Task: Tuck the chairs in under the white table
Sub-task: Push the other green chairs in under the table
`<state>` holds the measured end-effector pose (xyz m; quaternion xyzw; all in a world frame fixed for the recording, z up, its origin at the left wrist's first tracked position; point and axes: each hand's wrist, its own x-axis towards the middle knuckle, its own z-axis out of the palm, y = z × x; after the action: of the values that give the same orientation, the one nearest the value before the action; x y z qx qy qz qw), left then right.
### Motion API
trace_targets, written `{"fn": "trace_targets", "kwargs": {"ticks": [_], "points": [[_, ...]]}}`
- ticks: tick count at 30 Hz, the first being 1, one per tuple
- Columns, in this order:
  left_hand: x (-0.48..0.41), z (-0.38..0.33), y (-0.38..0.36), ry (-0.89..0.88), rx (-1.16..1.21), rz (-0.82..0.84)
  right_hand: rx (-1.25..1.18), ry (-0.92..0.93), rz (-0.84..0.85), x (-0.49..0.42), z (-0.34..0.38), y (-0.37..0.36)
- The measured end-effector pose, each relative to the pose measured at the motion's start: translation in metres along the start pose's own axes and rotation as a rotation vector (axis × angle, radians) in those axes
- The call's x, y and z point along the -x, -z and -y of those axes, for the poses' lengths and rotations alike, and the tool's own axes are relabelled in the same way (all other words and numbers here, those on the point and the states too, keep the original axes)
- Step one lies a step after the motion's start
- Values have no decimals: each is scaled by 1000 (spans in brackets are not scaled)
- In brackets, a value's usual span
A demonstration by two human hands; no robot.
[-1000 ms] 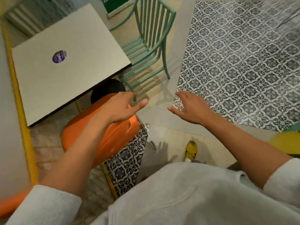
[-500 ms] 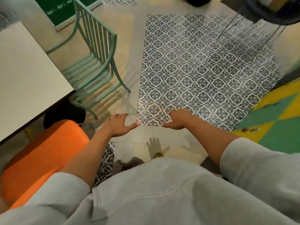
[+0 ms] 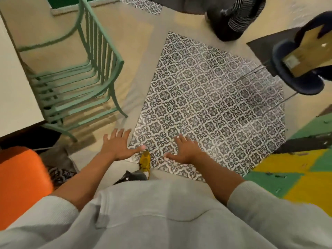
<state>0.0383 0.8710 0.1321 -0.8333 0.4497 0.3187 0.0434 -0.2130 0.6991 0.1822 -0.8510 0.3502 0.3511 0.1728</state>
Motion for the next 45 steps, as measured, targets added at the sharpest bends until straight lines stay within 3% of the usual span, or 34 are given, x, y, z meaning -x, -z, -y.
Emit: {"fn": "trace_targets", "kwargs": {"ticks": [4,14,20,28,31,38,45], "points": [[-68,-21,50,28,57,-74,60,21,-13,-58,-25,79],[-186,-44,187,53,11,-56,47,196,-160,-207,-37,221],[-245,-48,225,257,82,-69,92,372,-190,-309,-43,301],[-300,-90,299,538,204,-330,276,618,-162,-405,-74,454],[-316,-95,321,656,244,-357,373,715,-186,-437,-72,515],[-356,-93,357,887,427,-419,507,925,-234,-493,-34,606],[-416,-47,364,1092,775,-425,622,1099,-259,-546,34,667]]}}
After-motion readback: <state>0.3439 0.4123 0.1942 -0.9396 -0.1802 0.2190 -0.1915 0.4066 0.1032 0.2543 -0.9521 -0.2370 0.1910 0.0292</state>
